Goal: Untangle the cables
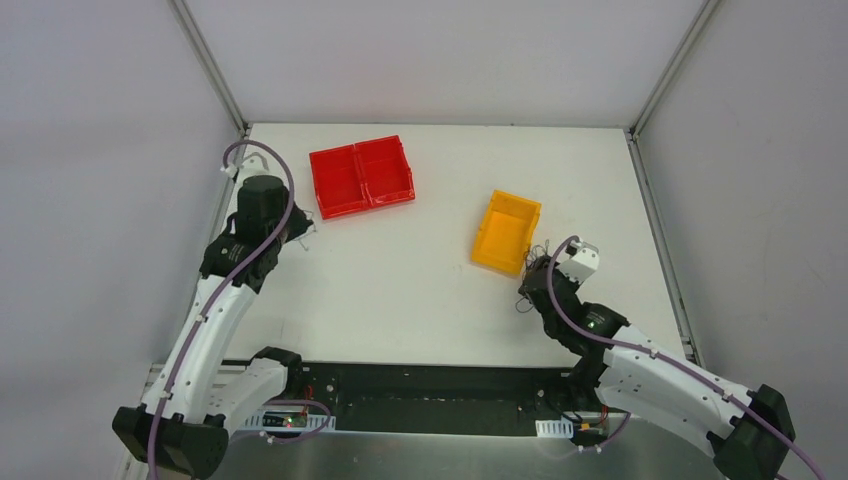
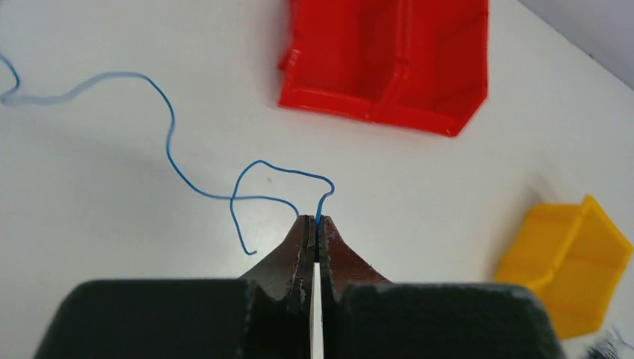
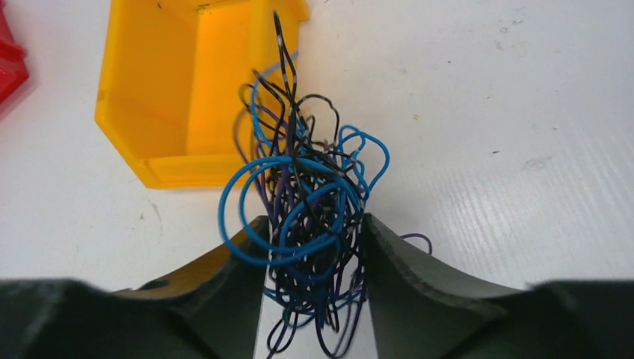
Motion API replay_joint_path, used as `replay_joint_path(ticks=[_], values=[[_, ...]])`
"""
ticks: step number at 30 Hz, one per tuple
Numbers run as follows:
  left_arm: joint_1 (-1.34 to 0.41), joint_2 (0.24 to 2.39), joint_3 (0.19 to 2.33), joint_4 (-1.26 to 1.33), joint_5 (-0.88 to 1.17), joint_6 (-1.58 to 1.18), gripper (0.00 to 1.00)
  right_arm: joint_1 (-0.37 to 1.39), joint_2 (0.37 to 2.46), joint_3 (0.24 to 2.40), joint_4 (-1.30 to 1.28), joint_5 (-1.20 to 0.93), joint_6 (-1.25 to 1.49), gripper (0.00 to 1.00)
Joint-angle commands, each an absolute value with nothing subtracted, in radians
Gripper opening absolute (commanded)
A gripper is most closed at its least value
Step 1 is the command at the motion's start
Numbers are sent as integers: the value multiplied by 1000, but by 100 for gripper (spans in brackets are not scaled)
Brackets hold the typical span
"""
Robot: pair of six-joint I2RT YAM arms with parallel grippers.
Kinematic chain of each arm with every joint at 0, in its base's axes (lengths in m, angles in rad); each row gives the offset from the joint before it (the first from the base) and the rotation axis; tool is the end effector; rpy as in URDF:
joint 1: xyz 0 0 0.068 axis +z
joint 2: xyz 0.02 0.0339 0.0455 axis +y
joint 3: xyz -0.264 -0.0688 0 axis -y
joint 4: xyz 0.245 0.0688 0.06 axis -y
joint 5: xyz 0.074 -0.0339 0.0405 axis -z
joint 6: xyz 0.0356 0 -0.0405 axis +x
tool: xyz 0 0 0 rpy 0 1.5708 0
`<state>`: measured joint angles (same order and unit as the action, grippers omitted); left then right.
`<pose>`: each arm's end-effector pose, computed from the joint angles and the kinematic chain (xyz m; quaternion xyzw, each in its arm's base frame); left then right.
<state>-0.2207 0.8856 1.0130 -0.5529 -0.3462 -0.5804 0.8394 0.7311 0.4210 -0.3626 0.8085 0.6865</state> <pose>0.1844 -0.0290 0.3642 -0.2399 0.7979 -0.0748 0.5480 0.1208 0.0961 0.2107 0.1070 0.8389 0.0197 0.5333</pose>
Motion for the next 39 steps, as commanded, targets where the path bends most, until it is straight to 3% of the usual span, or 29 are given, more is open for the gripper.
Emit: replay_joint_path(ticks=[1,3,6,14,39], values=[[-215,959,1055,-473,-7,-552,0,838,720,456,-317,751,605,56],[-215,990,1084,-474,16,-548,0,838,727,461,-314,749,602,75],[-215,1002,1135,-473,35,-551,0,838,737,471,-314,738,588,85],[-215,1052,1282,-473,89,-543,0,837,712,467,-264,715,517,86],[-215,1274,1715,-472,-44,-422,0,833,778,517,-110,709,360,86]])
